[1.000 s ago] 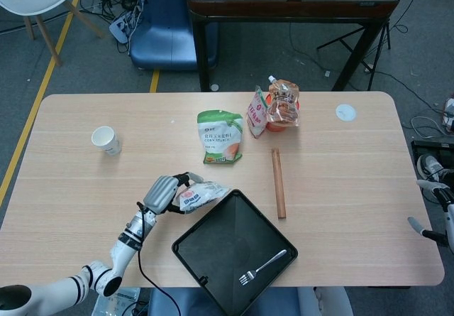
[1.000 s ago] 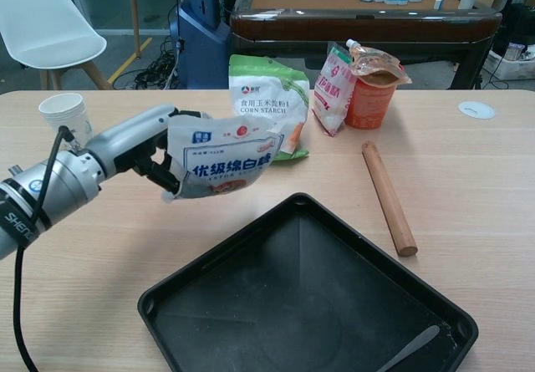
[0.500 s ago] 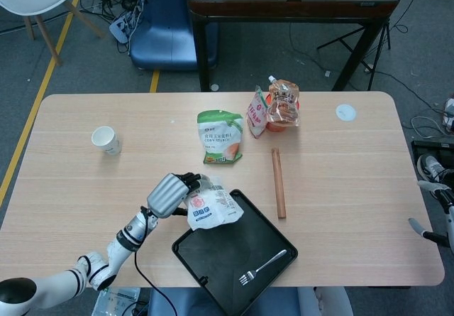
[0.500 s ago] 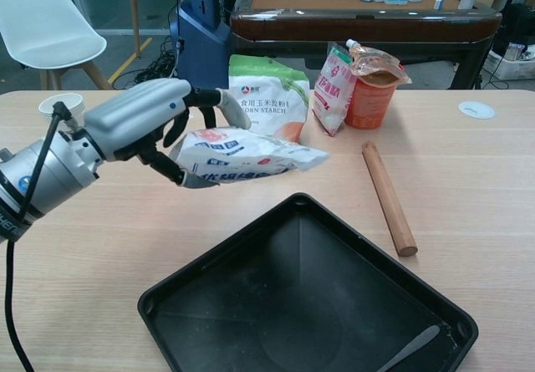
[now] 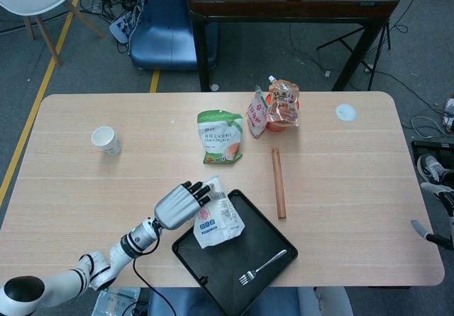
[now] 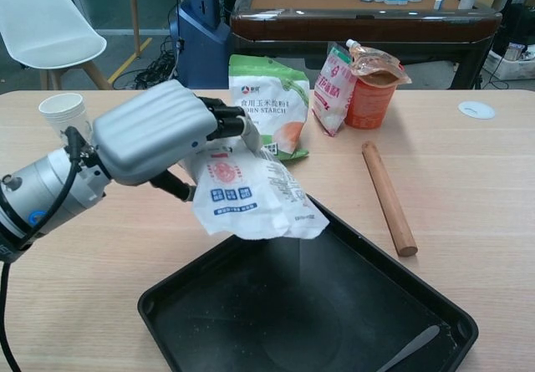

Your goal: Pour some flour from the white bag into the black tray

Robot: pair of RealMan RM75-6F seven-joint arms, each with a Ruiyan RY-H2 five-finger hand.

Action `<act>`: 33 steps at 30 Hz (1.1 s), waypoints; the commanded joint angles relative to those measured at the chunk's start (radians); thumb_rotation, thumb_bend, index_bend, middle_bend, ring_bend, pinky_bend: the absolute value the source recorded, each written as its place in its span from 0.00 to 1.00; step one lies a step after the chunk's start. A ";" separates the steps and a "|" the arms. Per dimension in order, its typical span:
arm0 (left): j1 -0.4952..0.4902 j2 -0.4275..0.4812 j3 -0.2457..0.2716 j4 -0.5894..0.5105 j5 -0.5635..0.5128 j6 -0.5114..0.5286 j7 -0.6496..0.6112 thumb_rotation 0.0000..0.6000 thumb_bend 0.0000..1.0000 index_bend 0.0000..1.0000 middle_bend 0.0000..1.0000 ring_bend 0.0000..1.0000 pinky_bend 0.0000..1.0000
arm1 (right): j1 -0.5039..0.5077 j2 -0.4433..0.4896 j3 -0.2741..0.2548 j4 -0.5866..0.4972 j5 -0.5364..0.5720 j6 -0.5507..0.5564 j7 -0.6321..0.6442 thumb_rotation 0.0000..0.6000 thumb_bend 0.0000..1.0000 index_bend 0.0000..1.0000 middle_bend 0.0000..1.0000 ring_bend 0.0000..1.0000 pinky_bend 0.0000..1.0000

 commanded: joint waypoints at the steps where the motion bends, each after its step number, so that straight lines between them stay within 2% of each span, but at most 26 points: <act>1: -0.005 -0.003 0.024 0.002 0.027 0.002 0.084 1.00 0.32 0.63 0.75 0.66 0.72 | -0.001 0.000 -0.001 0.001 0.000 0.001 0.002 1.00 0.16 0.28 0.33 0.19 0.20; 7: -0.002 -0.007 0.035 0.001 0.046 0.008 0.212 1.00 0.32 0.64 0.76 0.66 0.72 | -0.005 0.000 -0.001 0.004 0.000 0.004 0.006 1.00 0.16 0.28 0.33 0.19 0.20; 14: -0.007 0.003 0.061 0.009 0.065 -0.019 0.299 1.00 0.32 0.63 0.75 0.67 0.72 | -0.007 0.000 0.001 0.005 0.000 0.005 0.009 1.00 0.16 0.28 0.33 0.19 0.20; 22: -0.001 0.006 0.058 0.003 0.038 -0.059 0.374 1.00 0.32 0.62 0.75 0.68 0.71 | -0.006 -0.001 0.002 0.006 0.001 0.002 0.010 1.00 0.16 0.28 0.33 0.19 0.20; 29: 0.004 0.034 0.057 -0.048 0.003 -0.131 0.471 1.00 0.32 0.62 0.75 0.68 0.71 | -0.008 0.001 0.003 0.006 0.001 0.004 0.011 1.00 0.16 0.28 0.33 0.19 0.20; 33: 0.005 0.046 0.053 -0.076 -0.008 -0.139 0.484 1.00 0.32 0.62 0.75 0.68 0.71 | -0.007 0.000 0.004 0.007 0.001 0.003 0.012 1.00 0.16 0.28 0.33 0.19 0.20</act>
